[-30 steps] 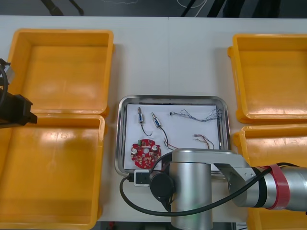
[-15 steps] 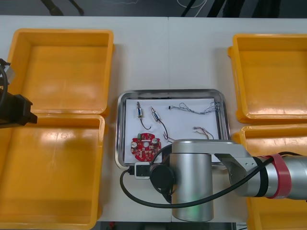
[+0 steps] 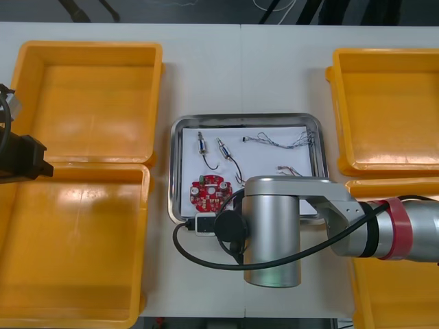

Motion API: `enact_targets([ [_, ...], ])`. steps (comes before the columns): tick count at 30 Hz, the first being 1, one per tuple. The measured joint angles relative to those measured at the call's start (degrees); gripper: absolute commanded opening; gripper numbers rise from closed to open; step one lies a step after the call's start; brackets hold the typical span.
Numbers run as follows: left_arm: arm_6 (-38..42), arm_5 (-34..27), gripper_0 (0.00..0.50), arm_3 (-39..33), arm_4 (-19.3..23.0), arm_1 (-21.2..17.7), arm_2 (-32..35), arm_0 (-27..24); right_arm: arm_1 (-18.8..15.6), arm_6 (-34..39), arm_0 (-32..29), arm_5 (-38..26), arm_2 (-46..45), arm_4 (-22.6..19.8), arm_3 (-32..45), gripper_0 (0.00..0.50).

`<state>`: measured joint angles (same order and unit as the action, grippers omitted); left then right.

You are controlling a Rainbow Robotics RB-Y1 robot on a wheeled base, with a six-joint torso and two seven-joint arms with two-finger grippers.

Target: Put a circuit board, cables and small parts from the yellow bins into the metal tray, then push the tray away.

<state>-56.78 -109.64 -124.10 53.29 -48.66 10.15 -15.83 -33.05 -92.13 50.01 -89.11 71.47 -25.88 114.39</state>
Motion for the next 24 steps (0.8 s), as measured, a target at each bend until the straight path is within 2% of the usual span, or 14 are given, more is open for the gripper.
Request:
enact_targets([
  [6, 0.0, 0.0, 0.500, 0.0, 0.0, 0.0, 0.0, 0.0, 0.0, -0.7, 1.2, 0.8, -2.1, -4.1, -2.6, 0.000],
  [11, 0.0, 0.0, 0.500, 0.0, 0.0, 0.0, 0.0, 0.0, 0.0, -1.5, 2.9, 2.0, -2.9, -4.9, -4.5, 0.000],
  [14, 0.0, 0.0, 0.500, 0.0, 0.0, 0.0, 0.0, 0.0, 0.1, -4.9, 3.9, 2.7, -3.0, -5.4, -5.8, 0.000],
  [17, 0.0, 0.0, 0.500, 0.0, 0.0, 0.0, 0.0, 0.0, 0.1, -10.1, 4.6, 3.9, -3.9, -7.7, -7.6, 0.000],
  [24, 0.0, 0.0, 0.500, 0.0, 0.0, 0.0, 0.0, 0.0, 0.1, -12.7, 6.4, 10.3, -5.6, -12.1, -12.0, 0.000],
])
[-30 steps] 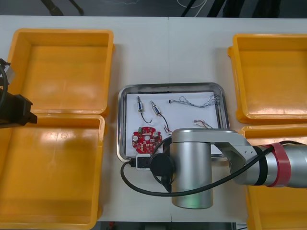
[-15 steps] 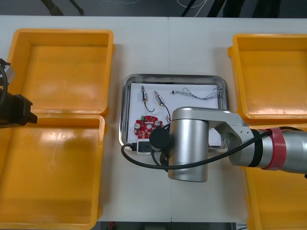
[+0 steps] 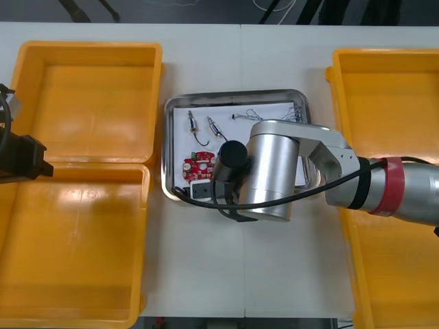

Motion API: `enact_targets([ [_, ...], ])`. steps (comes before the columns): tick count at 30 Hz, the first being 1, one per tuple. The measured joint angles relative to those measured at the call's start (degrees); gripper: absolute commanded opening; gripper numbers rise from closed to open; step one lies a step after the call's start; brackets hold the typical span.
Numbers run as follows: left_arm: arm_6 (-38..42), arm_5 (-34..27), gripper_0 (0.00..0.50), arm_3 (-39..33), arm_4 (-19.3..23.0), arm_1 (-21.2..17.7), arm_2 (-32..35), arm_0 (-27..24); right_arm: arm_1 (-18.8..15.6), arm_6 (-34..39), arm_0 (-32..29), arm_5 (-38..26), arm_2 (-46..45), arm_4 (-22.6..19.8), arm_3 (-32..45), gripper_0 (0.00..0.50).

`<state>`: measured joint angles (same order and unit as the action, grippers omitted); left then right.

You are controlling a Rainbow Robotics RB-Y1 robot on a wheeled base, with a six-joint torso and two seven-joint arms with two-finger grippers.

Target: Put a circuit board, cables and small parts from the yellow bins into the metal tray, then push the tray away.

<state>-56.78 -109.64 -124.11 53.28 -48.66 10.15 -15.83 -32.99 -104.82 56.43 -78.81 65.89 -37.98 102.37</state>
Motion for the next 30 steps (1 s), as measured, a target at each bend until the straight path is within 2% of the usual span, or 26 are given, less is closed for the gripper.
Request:
enact_targets([
  [5, 0.0, 0.0, 0.500, 0.0, 0.0, 0.0, 0.0, 0.0, 0.0, -5.1, 2.3, 1.7, -0.3, -2.3, -3.4, 0.000],
  [14, 0.0, 0.0, 0.500, 0.0, 0.0, 0.0, 0.0, 0.0, 0.0, -6.4, 5.7, 2.0, -1.2, -4.1, -9.3, 0.000],
  [20, 0.0, 0.0, 0.500, 0.0, 0.0, 0.0, 0.0, 0.0, 0.1, -7.2, 8.1, 2.1, -2.2, -8.3, -14.3, 0.000],
  [24, 0.0, 0.0, 0.500, 0.0, 0.0, 0.0, 0.0, 0.0, 0.1, -9.8, 9.4, 2.3, -2.6, -9.6, -17.3, 0.000],
  [30, 0.0, 0.0, 0.500, 0.0, 0.0, 0.0, 0.0, 0.0, 0.5, -9.9, 11.4, 4.1, -2.6, -12.0, -21.5, 0.000],
])
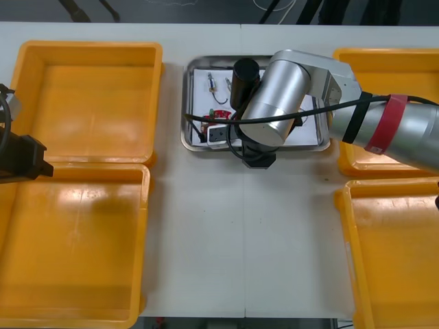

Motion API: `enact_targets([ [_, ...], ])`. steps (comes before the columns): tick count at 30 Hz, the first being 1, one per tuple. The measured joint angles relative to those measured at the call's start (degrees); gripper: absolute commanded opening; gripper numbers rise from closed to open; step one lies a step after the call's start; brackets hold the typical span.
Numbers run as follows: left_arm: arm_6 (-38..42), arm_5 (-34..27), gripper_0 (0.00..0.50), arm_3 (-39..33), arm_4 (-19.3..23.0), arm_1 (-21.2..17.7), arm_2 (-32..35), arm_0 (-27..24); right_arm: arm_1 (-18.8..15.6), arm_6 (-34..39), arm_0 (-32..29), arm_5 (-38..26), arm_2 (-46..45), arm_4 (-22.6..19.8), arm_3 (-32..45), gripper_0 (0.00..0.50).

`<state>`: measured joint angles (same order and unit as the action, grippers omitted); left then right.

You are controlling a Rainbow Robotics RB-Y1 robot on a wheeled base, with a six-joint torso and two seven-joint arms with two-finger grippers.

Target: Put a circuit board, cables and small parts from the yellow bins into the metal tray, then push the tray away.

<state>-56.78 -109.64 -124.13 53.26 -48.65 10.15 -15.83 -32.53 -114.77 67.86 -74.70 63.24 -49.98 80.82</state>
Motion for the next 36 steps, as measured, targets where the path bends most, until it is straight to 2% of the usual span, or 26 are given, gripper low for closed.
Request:
enact_targets([
  [17, 0.0, 0.0, 0.500, 0.0, 0.0, 0.0, 0.0, 0.0, 1.1, -6.8, 3.2, 3.9, 0.0, -1.0, -6.7, 0.000],
  [25, 0.0, 0.0, 0.500, 0.0, 0.0, 0.0, 0.0, 0.0, 1.9, -15.1, 5.6, 5.2, 0.0, -5.3, -13.0, 0.000],
  [36, 0.0, 0.0, 0.500, 0.0, 0.0, 0.0, 0.0, 0.0, 2.3, -15.1, 7.0, 5.6, -0.9, -6.5, -16.1, 0.000],
])
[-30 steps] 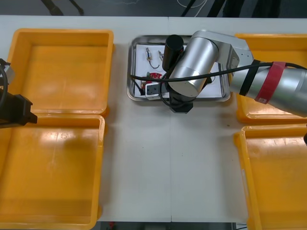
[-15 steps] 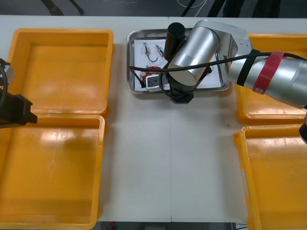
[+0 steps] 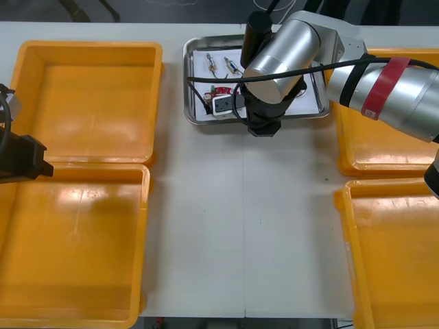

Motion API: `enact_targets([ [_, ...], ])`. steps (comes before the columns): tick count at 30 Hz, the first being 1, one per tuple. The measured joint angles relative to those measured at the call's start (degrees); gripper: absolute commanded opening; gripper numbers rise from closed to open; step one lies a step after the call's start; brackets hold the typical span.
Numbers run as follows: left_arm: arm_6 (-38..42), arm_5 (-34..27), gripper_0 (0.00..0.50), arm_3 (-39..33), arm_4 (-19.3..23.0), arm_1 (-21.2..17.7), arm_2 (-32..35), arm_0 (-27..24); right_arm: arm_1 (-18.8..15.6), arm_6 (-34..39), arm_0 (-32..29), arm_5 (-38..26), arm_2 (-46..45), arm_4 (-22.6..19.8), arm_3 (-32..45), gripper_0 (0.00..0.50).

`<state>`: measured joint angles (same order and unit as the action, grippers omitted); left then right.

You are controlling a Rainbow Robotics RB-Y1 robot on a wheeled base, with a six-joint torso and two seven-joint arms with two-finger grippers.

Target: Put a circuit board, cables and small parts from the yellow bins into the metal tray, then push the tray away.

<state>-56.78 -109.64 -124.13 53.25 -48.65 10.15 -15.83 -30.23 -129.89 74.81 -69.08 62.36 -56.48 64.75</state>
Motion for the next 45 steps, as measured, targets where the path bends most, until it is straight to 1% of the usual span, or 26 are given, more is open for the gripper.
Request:
enact_targets([
  [13, 0.0, 0.0, 0.500, 0.0, 0.0, 0.0, 0.0, 0.0, 2.1, 0.0, 0.3, 0.1, -1.6, -2.2, -4.5, 0.000],
  [22, 0.0, 0.0, 0.500, 0.0, 0.0, 0.0, 0.0, 0.0, 2.7, 0.0, 0.4, 0.3, -1.8, -2.2, -5.4, 0.000],
  [23, 0.0, 0.0, 0.500, 0.0, 0.0, 0.0, 0.0, 0.0, 2.7, 0.0, 0.4, 0.3, -1.8, -2.2, -5.4, 0.063],
  [25, 0.0, 0.0, 0.500, 0.0, 0.0, 0.0, 0.0, 0.0, 2.7, 0.0, 0.4, 0.3, -1.8, -2.2, -5.4, 0.338],
  [26, 0.0, 0.0, 0.500, 0.0, 0.0, 0.0, 0.0, 0.0, 2.7, 0.0, 0.4, 0.3, -1.8, -2.2, -5.5, 0.407],
  [27, 0.0, 0.0, 0.500, 0.0, 0.0, 0.0, 0.0, 0.0, 2.7, 0.0, 0.4, 0.3, -1.8, -2.2, -5.5, 0.500],
  [34, 0.0, 0.0, 0.500, 0.0, 0.0, 0.0, 0.0, 0.0, 2.7, 0.0, 0.4, 0.1, -2.1, -1.0, -5.3, 0.500],
  [36, 0.0, 0.0, 0.500, 0.0, 0.0, 0.0, 0.0, 0.0, 2.8, 0.0, 0.4, -1.1, -2.9, -1.0, -5.3, 0.500],
  [45, 0.0, 0.0, 0.500, 0.0, 0.0, 0.0, 0.0, 0.0, 2.8, 0.1, 0.4, -13.9, -9.3, -1.1, -1.3, 0.500],
])
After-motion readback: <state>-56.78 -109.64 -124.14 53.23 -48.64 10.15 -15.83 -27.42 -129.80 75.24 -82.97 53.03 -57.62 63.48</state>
